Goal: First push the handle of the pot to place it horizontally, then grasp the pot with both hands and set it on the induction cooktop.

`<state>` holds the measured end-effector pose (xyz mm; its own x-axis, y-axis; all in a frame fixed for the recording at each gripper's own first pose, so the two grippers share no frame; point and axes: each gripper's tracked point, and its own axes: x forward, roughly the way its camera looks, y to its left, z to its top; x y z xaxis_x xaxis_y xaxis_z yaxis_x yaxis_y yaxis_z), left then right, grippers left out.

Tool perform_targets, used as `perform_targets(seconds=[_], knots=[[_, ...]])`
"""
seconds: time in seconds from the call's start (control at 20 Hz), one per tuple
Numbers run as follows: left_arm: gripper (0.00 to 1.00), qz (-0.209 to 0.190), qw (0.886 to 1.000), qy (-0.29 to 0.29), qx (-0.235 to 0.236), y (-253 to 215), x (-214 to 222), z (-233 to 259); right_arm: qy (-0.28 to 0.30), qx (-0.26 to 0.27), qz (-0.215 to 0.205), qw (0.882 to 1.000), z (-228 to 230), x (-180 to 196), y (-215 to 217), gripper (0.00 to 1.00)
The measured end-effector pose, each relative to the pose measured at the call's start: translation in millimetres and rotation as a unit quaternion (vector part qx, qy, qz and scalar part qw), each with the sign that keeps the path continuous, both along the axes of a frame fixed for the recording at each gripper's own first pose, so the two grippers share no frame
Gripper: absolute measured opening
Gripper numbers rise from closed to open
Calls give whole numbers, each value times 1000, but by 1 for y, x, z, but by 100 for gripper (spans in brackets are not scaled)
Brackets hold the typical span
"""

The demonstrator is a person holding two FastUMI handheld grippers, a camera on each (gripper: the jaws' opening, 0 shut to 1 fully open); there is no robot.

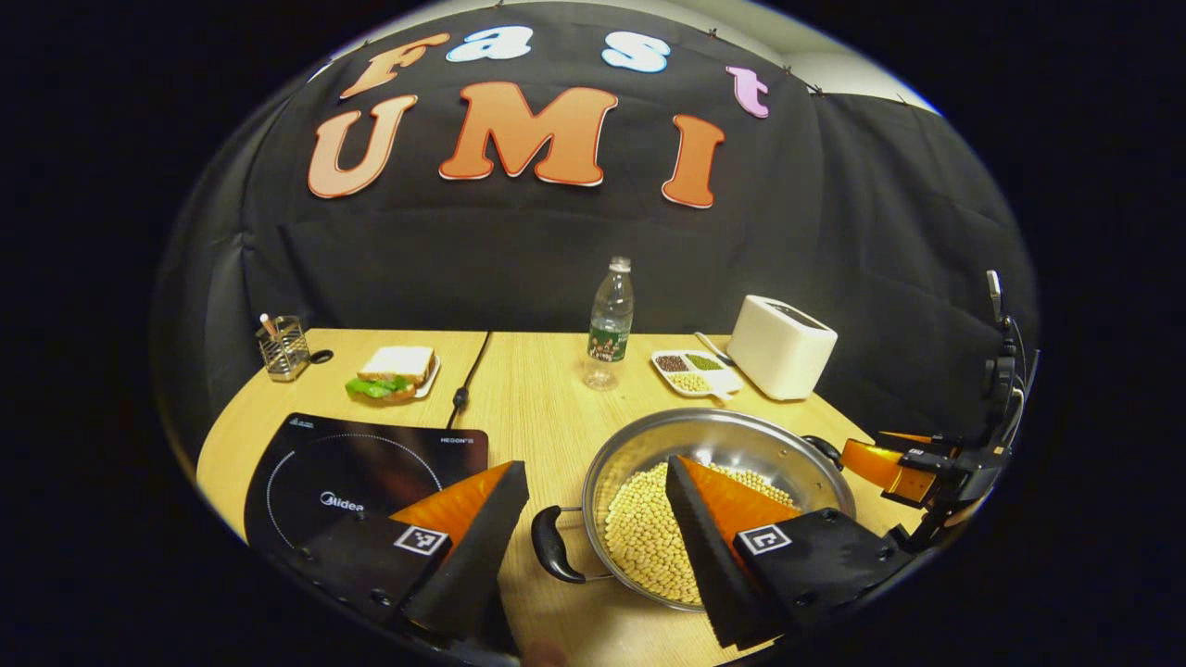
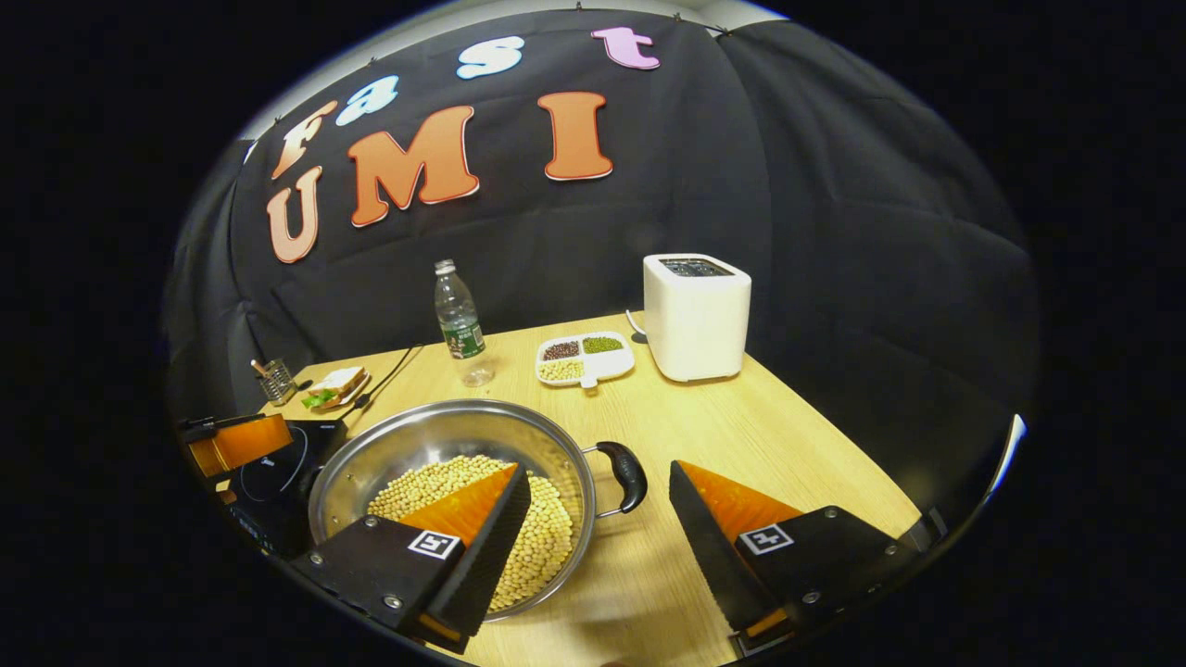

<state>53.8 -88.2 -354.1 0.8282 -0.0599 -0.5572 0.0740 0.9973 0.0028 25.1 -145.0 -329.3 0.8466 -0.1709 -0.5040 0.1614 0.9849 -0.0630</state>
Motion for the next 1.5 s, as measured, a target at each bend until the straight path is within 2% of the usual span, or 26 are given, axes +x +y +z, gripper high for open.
perform_targets(seconds=[0.45, 0.75, 0.95, 1.05, 1.1, 1.2, 1.3, 1.35, 1.45, 1.5], knots=[[98, 22, 998, 65, 5, 13, -5, -52, 28, -6, -6, 1000, -23, 17, -10, 94], [98, 35, 991, 125, -30, 9, -15, -80, 59, 0, -1, 998, -44, 22, -9, 94], [99, 36, 987, 150, -34, 7, -14, -94, 72, 7, 6, 997, -53, 26, -9, 94], [96, 37, 986, 161, -23, 8, -14, -101, 80, 12, 10, 997, -60, 29, -6, 94], [89, 41, 985, 167, -10, 13, -15, -104, 84, 14, 12, 996, -63, 31, -5, 94], [84, 44, 983, 179, 0, 18, -16, -107, 95, 19, 16, 995, -71, 34, -2, 90], [80, 51, 981, 185, -1, 18, -16, -107, 102, 15, 15, 995, -76, 34, -5, 81], [79, 55, 983, 176, -5, 21, -12, -104, 101, 18, 13, 995, -72, 34, -4, 70], [71, 76, 983, 169, -21, 26, -8, -101, 102, 35, 10, 994, -74, 31, -2, 59], [67, 77, 983, 167, -23, 25, -6, -103, 103, 39, 10, 994, -73, 29, -1, 57]])
